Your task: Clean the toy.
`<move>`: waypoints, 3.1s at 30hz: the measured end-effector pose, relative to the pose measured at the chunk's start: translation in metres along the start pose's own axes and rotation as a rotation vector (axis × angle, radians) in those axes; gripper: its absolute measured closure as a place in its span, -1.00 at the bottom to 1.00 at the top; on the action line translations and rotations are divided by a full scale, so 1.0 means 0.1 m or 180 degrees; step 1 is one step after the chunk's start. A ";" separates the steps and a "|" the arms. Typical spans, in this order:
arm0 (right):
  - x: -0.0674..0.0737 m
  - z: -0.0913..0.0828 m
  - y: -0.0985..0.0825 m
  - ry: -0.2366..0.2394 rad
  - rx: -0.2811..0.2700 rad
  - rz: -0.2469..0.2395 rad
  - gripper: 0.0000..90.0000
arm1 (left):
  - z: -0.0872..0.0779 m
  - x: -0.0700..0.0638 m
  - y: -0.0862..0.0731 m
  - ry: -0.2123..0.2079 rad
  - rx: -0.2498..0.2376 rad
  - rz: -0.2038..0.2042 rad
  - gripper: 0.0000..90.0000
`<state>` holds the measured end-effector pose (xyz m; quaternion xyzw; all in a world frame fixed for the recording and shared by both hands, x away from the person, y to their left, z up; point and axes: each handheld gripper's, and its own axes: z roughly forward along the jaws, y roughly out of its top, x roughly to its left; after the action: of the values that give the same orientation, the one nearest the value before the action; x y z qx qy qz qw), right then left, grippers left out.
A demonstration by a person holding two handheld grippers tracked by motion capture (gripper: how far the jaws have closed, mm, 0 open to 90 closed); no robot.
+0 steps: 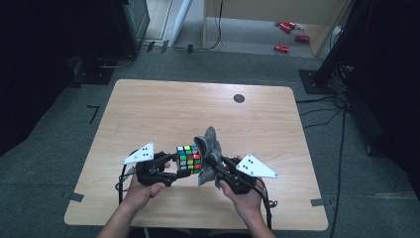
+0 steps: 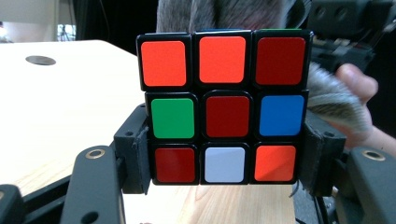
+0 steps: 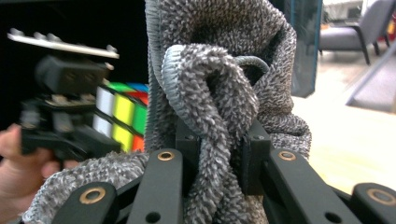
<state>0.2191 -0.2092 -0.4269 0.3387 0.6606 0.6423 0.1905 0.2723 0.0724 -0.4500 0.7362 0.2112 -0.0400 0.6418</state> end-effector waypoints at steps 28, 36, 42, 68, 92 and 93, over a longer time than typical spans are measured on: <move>-0.05 0.05 -0.07 0.0082 0.0262 0.0026 0.66 | -0.04 0.00 0.04 -0.0007 -0.0097 -0.0056 -0.23; 0.01 0.07 -0.11 0.0223 0.0188 0.0083 0.66 | -0.06 -0.01 0.04 -0.0025 -0.0135 -0.0079 -0.23; 0.00 0.06 -0.08 0.0103 0.0240 -0.0051 0.66 | -0.06 0.01 0.05 -0.0079 -0.0131 -0.0089 -0.23; 0.04 0.12 -0.17 0.0138 0.0393 -0.0104 0.67 | -0.07 0.02 0.05 -0.0149 -0.0203 -0.0188 -0.23; 0.02 0.03 -0.12 0.0085 0.0087 0.0146 0.69 | 0.02 -0.01 0.00 -0.0171 -0.0082 -0.0206 -0.23; 0.02 0.05 -0.15 0.0121 0.0144 0.0169 0.69 | 0.01 0.00 0.00 -0.0163 -0.0084 -0.0208 -0.23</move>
<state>0.2185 -0.2035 -0.4423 0.3481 0.6692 0.6384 0.1530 0.2723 0.0718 -0.4501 0.7191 0.2191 -0.0769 0.6549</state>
